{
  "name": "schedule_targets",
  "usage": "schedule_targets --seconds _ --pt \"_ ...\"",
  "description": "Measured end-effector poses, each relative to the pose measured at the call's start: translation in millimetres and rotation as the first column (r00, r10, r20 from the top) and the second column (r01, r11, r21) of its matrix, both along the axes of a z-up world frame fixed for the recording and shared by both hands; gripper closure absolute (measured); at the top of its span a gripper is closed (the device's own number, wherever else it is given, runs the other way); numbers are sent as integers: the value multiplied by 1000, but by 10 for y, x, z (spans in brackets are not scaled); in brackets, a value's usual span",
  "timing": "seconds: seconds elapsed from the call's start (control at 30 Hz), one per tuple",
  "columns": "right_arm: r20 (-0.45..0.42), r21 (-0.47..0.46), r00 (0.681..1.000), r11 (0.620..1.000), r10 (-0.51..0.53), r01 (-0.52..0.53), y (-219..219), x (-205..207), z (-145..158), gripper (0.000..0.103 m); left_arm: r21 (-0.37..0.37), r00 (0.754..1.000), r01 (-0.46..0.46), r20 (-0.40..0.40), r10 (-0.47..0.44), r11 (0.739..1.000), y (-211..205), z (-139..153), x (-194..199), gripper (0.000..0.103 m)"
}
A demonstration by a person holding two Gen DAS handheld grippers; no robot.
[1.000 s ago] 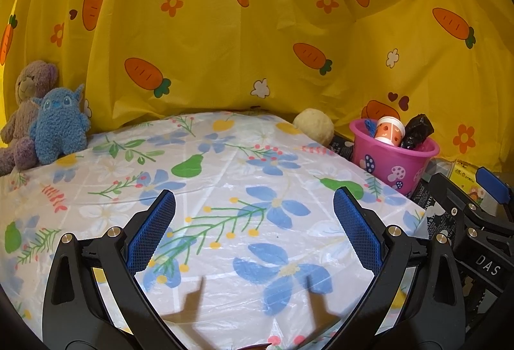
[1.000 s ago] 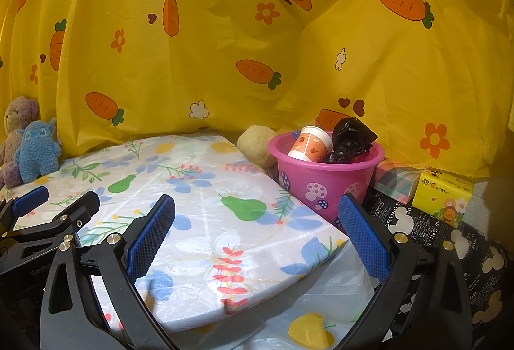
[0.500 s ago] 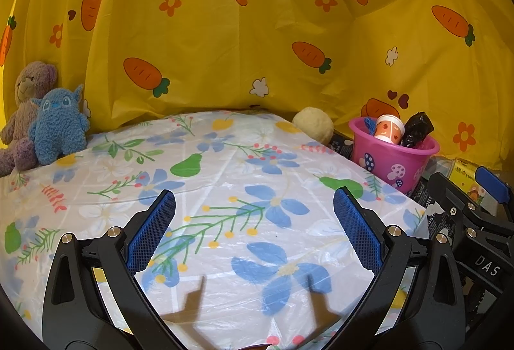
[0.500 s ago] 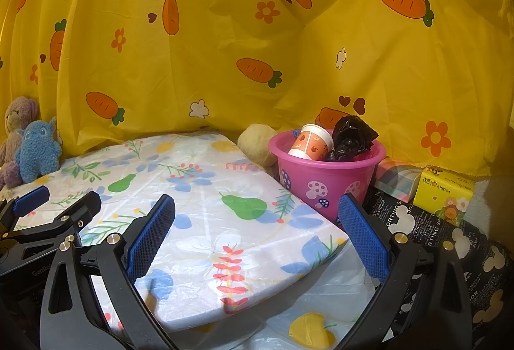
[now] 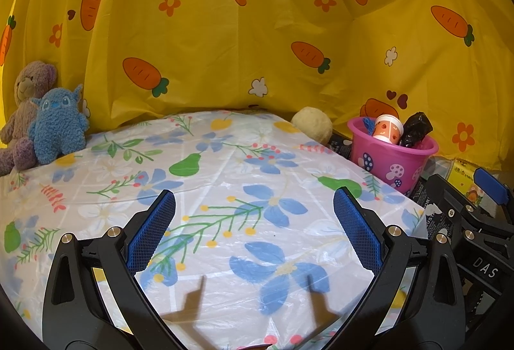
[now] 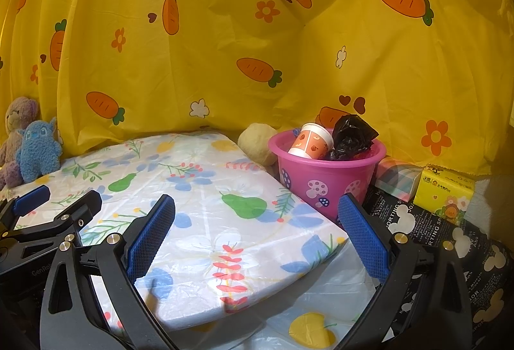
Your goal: Collect trash
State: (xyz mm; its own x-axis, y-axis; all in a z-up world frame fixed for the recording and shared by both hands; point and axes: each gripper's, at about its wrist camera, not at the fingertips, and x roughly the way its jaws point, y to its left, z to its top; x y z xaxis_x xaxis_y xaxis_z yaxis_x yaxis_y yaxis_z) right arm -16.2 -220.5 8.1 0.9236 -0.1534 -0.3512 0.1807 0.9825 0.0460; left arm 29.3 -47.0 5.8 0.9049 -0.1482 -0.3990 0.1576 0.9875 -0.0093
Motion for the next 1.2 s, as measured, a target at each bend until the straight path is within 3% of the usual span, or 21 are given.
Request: schedule_targets --seconds 1.2 --pt "-6 10 1000 1000 1 -1 -1 19 -32 6 1 1000 3 -4 -3 1000 -47 -11 -6 6"
